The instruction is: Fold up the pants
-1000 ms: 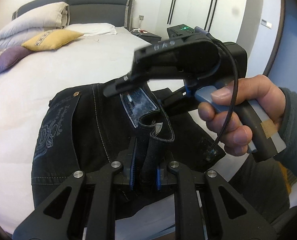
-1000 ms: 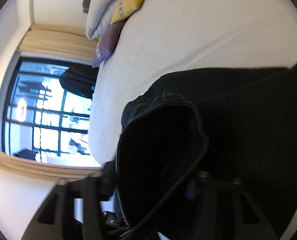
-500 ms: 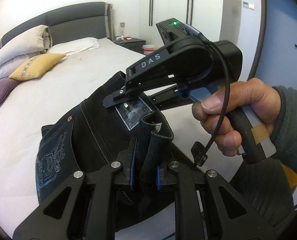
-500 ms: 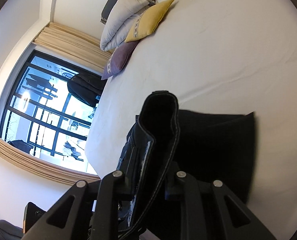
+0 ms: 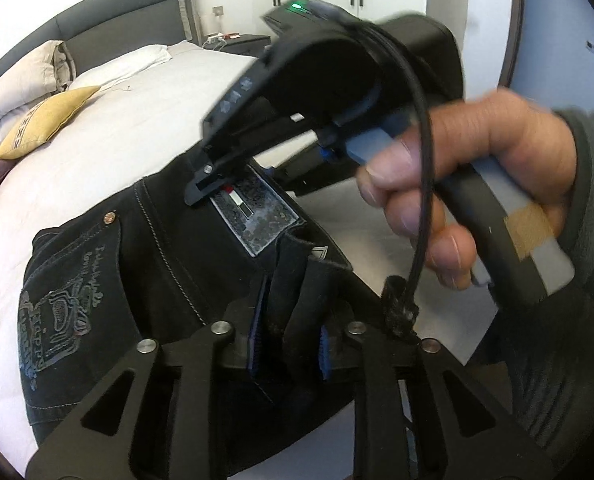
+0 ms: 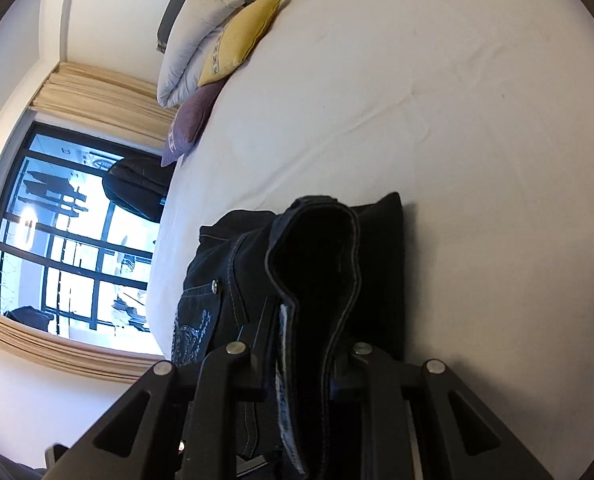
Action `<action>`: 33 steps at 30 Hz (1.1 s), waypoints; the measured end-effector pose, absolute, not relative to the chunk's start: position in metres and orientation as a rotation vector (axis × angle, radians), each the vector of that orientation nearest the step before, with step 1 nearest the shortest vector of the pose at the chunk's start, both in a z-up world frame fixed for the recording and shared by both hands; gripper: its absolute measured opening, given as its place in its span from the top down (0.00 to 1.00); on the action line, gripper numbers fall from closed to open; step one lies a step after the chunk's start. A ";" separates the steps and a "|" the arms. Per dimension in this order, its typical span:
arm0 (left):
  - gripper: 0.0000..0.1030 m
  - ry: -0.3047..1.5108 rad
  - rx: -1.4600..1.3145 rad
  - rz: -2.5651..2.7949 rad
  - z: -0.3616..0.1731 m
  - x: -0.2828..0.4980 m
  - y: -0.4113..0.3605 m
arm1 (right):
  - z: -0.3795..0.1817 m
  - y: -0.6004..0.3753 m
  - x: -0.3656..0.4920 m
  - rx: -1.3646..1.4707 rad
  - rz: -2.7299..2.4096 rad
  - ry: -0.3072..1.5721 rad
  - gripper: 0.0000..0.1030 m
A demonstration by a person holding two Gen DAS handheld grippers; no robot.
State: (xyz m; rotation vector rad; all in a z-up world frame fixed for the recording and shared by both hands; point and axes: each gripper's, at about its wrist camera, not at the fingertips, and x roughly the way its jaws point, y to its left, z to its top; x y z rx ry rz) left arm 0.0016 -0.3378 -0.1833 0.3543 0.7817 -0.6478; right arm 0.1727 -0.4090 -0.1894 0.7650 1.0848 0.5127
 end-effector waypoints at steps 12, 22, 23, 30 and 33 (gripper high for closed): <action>0.31 0.811 0.157 -0.716 -0.143 -0.037 -0.283 | -0.166 -0.465 0.139 0.840 0.389 0.983 0.55; 0.31 0.861 -0.134 -0.582 -0.154 0.034 -0.193 | -0.136 -0.402 0.075 0.965 0.781 0.873 0.46; 0.31 0.884 -0.133 -0.574 -0.163 0.036 -0.192 | -0.157 -0.393 0.070 0.973 0.753 0.935 0.46; 0.31 0.876 -0.127 -0.579 -0.187 0.018 -0.194 | -0.239 -0.431 0.032 1.135 0.585 0.980 1.00; 0.31 0.830 -0.164 -0.597 -0.169 0.025 -0.188 | -0.212 -0.439 0.028 1.029 0.570 0.984 0.79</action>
